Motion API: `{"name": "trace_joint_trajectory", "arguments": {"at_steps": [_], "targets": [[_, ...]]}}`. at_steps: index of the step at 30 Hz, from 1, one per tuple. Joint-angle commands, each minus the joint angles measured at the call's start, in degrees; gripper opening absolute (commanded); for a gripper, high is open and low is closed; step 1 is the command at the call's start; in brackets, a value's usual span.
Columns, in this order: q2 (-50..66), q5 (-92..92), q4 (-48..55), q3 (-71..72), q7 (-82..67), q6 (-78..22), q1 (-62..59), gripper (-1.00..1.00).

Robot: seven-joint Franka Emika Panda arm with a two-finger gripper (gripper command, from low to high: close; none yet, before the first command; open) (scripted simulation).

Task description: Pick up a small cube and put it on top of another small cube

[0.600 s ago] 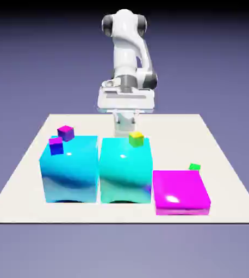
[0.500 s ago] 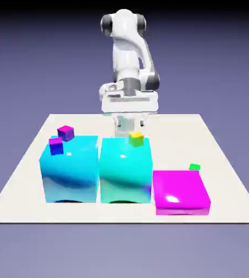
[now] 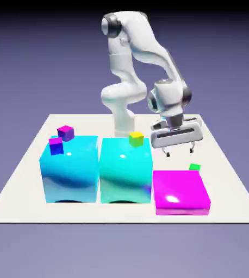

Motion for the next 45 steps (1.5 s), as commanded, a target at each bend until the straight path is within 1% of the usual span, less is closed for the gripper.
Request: {"name": "trace_joint_trajectory", "arguments": {"at_steps": [1, 12, 13, 19, 20, 21, 22, 28, 45], "targets": [[1.32, 0.94, 0.35, -0.36, 1.67, -0.70, 2.11, 0.00], [15.50, 11.05, 4.07, -4.24, 19.62, -8.26, 24.44, 0.00], [15.51, 11.05, 4.07, -4.24, 19.62, -8.26, 24.44, 0.00], [27.95, 23.72, 7.25, 4.34, 9.62, 0.39, 19.64, 0.00], [28.09, 23.86, 7.28, 4.43, 9.51, 0.48, 19.59, 0.00], [28.09, 23.86, 7.28, 4.43, 9.51, 0.48, 19.59, -1.00], [28.09, 23.86, 7.28, 4.43, 9.51, 0.48, 19.59, -1.00], [15.64, 11.18, 4.11, -4.15, 19.51, -8.17, 24.39, -1.00], [-9.95, -3.31, 5.27, 4.92, -6.72, -38.09, -10.73, -1.00]]}}
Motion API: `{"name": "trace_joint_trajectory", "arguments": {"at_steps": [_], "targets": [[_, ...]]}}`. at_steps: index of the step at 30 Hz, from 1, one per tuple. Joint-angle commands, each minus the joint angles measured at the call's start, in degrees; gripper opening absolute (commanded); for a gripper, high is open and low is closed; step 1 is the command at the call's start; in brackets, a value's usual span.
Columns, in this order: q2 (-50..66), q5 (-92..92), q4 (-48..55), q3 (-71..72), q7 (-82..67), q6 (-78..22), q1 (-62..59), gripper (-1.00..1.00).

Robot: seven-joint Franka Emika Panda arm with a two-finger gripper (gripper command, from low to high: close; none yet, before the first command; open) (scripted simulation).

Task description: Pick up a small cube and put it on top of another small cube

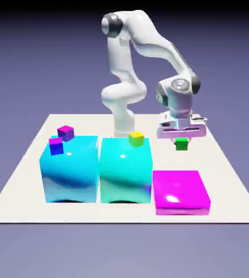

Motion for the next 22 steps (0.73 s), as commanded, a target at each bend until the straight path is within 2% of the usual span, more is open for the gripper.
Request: {"name": "trace_joint_trajectory", "arguments": {"at_steps": [1, 13, 19, 20, 22], "targets": [[-1.51, -1.04, 0.07, 0.54, -1.46, -1.79, -2.08, -1.00], [-19.40, -11.14, 0.91, 6.98, -19.97, -22.76, -26.80, -1.00], [-17.68, -10.53, -8.31, 7.56, -20.08, -11.82, -26.50, -1.00], [-17.68, -10.53, -8.31, 7.56, -20.08, -11.81, -26.50, 1.00], [-18.07, -10.66, -6.24, 7.43, -20.05, -14.27, -26.57, 1.00]]}}
